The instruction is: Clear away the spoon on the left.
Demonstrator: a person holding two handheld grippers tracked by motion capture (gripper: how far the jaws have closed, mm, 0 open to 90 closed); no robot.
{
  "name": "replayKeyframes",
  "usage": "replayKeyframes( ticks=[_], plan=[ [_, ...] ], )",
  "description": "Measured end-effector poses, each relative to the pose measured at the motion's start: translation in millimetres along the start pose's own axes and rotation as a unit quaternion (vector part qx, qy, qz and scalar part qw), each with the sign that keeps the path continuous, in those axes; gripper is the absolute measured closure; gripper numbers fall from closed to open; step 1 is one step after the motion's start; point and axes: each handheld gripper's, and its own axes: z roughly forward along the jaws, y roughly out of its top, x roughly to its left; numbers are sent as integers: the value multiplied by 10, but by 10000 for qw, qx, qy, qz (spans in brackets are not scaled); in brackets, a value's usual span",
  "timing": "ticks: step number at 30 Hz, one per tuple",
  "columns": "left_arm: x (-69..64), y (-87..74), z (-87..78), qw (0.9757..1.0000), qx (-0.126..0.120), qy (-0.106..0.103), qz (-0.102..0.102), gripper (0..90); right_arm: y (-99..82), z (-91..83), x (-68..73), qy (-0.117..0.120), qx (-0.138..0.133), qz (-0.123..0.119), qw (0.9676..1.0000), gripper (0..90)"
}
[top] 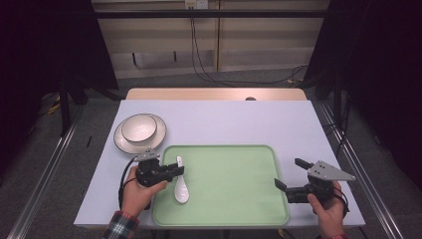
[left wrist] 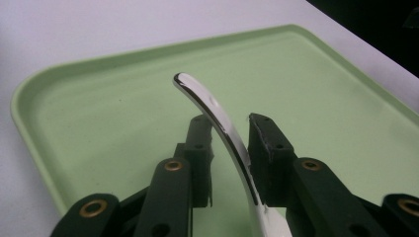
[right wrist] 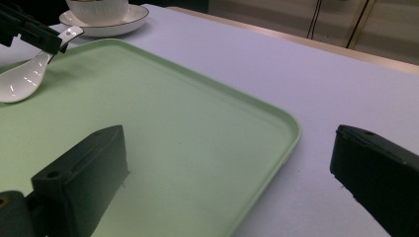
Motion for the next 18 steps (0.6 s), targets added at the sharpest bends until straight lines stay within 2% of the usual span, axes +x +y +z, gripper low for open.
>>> replayKeyframes(
  ticks=[11,18],
  plan=[
    [6,-7,-7,9999,-2,120,20,656,13,27,3,30,11,-23,10000,8],
    [3,18,-38,9997,-119,199,25,603,16,22,12,28,29,-36,10000,8]
  ],
)
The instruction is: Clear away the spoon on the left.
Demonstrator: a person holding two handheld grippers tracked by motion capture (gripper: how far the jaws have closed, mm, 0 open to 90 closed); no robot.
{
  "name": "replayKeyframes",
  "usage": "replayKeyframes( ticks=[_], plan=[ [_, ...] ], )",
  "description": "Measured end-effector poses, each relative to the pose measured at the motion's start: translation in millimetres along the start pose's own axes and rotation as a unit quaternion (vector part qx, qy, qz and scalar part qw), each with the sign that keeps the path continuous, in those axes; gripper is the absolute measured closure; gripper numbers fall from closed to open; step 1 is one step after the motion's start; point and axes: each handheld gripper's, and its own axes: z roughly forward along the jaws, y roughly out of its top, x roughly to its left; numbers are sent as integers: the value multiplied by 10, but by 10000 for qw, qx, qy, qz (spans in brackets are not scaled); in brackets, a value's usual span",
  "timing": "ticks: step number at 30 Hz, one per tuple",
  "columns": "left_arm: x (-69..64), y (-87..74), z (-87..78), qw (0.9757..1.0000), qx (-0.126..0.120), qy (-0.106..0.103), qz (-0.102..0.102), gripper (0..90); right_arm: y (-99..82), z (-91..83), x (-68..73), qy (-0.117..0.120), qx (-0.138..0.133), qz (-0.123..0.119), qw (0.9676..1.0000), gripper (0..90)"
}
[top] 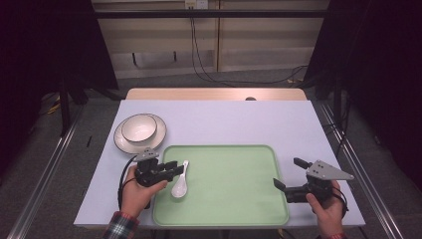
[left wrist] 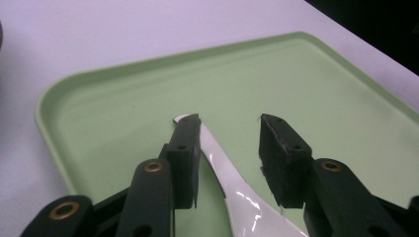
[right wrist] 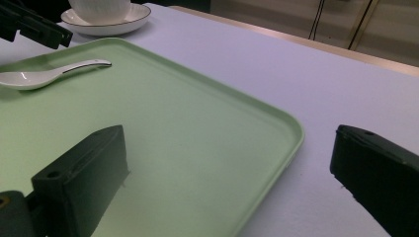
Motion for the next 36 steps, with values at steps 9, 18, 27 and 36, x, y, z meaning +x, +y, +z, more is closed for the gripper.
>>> replayKeyframes(
  ticks=[9,18,27,36],
  plan=[
    [9,45,-89,9997,-249,-7,29,522,0,0,2,3,4,-6,10000,8],
    [17,74,-184,9988,-461,71,125,419,2,-1,2,10,-1,-15,10000,8],
    [37,92,-256,9970,-672,205,309,312,3,-7,1,25,-9,-26,10000,8],
    [91,82,-277,9959,-780,272,363,235,-1,9,5,33,47,-63,10000,8]
  ],
)
